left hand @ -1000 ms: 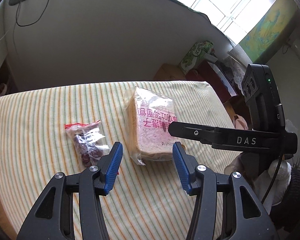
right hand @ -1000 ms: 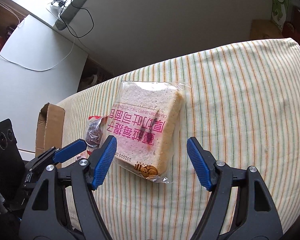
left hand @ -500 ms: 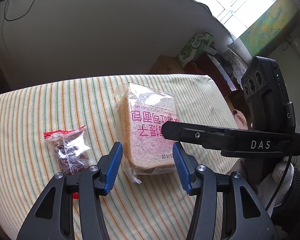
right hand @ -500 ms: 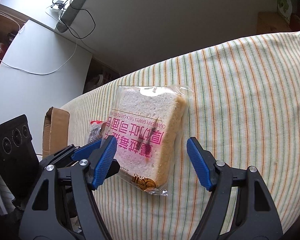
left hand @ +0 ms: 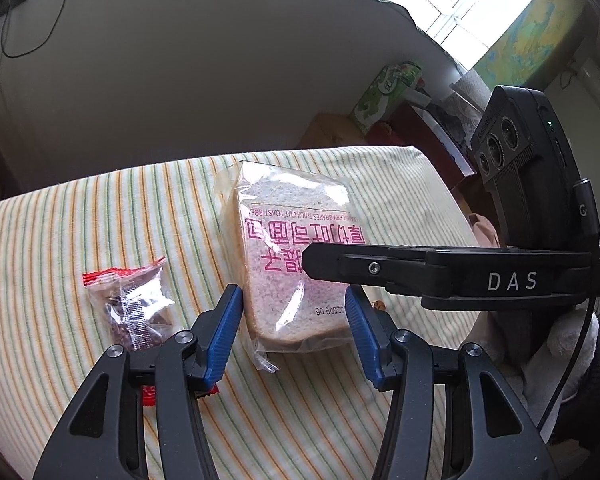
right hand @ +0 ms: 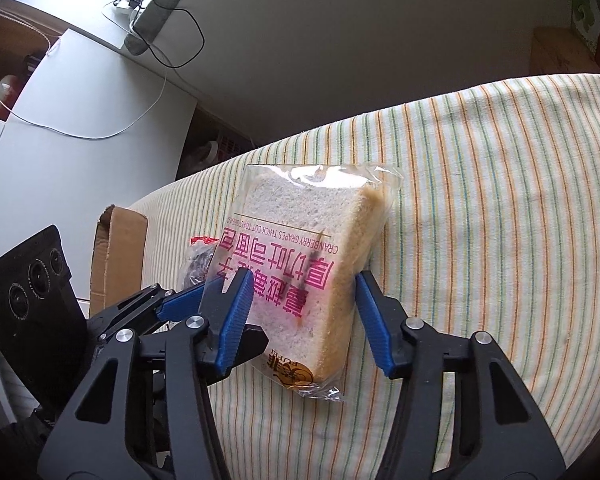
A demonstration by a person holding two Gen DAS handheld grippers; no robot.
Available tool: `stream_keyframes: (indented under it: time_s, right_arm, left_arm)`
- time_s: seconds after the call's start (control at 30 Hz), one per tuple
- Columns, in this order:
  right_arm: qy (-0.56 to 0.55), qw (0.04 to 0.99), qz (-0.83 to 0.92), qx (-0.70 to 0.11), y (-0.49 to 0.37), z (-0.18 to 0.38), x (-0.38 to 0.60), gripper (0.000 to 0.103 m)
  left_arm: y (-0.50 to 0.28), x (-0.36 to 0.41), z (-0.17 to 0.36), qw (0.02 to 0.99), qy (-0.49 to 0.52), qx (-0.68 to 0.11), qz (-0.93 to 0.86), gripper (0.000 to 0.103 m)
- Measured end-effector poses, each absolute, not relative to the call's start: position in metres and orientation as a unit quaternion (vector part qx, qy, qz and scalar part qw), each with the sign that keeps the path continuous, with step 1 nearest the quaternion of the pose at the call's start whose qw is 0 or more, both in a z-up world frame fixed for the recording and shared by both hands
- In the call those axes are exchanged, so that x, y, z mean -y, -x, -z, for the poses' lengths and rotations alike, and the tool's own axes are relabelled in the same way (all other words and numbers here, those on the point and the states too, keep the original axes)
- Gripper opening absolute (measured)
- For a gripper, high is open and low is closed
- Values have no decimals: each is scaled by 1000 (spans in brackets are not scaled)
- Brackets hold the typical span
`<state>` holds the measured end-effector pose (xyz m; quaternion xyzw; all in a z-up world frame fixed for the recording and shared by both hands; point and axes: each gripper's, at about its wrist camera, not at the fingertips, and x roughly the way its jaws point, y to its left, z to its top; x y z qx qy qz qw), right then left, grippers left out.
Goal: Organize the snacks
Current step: 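Close the right tool on the bagged bread loaf, then lift the bread loaf with the right tool and carry it over the box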
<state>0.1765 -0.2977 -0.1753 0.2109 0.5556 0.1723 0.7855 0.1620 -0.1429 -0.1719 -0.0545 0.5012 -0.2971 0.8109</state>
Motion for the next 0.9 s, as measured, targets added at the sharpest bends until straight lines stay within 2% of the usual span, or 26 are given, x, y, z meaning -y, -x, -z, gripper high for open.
stream_keyframes:
  time_s: [0.4,0.9]
  right_arm:
    - [-190,804,-192,-530,-170,149,287,52]
    - [-143,810,-246,-513,-171,105,216,52]
  left_arm:
    - [-149,134,149,832,38,-468,297,51]
    - [-128,63,109,862,64,-434,253,51]
